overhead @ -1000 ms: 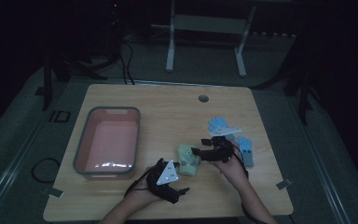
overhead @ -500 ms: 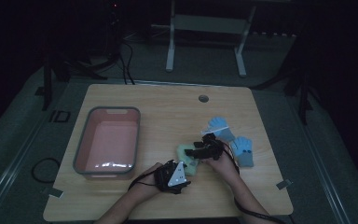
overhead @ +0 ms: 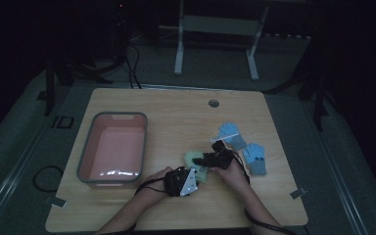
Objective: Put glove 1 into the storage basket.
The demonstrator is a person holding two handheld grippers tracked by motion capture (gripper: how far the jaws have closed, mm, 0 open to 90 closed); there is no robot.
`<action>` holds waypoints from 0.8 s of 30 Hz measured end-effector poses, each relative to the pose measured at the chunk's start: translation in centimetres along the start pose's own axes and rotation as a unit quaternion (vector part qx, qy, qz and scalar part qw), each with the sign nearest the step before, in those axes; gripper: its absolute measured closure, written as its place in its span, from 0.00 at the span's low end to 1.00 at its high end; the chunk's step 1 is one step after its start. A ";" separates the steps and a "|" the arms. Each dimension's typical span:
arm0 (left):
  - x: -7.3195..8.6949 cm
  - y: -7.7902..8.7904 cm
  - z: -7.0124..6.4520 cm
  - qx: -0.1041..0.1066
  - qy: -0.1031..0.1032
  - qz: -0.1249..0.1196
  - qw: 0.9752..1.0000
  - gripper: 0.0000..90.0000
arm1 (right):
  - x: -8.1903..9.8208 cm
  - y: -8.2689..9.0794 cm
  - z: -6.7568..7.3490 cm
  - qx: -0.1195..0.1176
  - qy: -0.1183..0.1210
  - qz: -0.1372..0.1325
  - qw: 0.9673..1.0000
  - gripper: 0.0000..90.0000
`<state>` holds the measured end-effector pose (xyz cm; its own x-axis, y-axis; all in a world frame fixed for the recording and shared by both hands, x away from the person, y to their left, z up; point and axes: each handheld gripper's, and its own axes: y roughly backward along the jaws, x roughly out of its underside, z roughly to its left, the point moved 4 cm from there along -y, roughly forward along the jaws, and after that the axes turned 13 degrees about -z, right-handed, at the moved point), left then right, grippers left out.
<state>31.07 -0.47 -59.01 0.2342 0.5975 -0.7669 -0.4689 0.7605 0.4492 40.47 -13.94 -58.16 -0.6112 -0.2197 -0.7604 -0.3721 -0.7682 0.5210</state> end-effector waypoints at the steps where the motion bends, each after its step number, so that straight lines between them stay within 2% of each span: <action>1: 0.0 -0.1 0.0 -0.004 -0.005 0.002 1.000 0.69 | 0.0 0.0 0.0 0.001 0.001 0.001 1.000 0.58; 4: -0.2 -0.2 -0.2 -0.015 -0.020 0.013 1.000 0.75 | 0.0 -0.1 0.1 -0.004 -0.002 0.003 1.000 0.63; 5: -0.3 -0.2 -0.2 -0.015 -0.014 0.014 1.000 0.77 | 0.0 -0.1 0.1 -0.007 -0.003 0.002 1.000 0.65; 8: -0.4 0.0 0.3 -0.004 0.026 0.017 1.000 0.82 | 0.0 0.1 0.1 -0.018 -0.014 0.000 1.000 0.73; 9: -0.6 0.1 0.4 0.002 0.033 0.021 0.999 0.82 | -0.1 0.2 0.1 -0.020 -0.021 0.001 1.000 0.75; 11: -0.7 0.3 0.4 0.008 0.034 0.027 0.999 0.83 | -0.3 0.3 0.3 -0.023 -0.022 0.005 0.999 0.77; 13: -0.9 0.4 0.5 0.010 0.035 0.032 0.999 0.84 | -0.4 0.3 0.5 -0.024 -0.019 0.009 0.999 0.79; 15: -1.0 0.7 0.6 0.008 0.038 0.036 0.999 0.84 | -0.8 0.5 0.8 -0.024 -0.007 0.009 1.000 0.81; 17: -1.3 1.0 0.8 0.009 0.048 0.035 0.998 0.84 | -1.1 0.7 1.0 -0.027 -0.007 0.005 1.000 0.81; 19: -1.7 1.5 1.0 0.009 0.050 0.034 0.998 0.84 | -1.5 0.9 1.4 -0.031 -0.005 0.001 1.000 0.81; 22: -2.4 2.3 1.5 0.006 0.053 0.029 0.998 0.84 | -2.2 1.4 2.2 -0.027 0.017 -0.002 0.999 0.81; 24: -2.9 2.9 1.8 0.002 0.048 0.028 0.998 0.84 | -2.6 1.6 2.6 -0.030 0.022 -0.006 0.999 0.81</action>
<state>30.57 0.45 -54.66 0.1247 0.6114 -0.7815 -0.4750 0.7283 0.4939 39.67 -13.05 -54.30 -0.5743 -0.2354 -0.7841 -0.3356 -0.8059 0.4877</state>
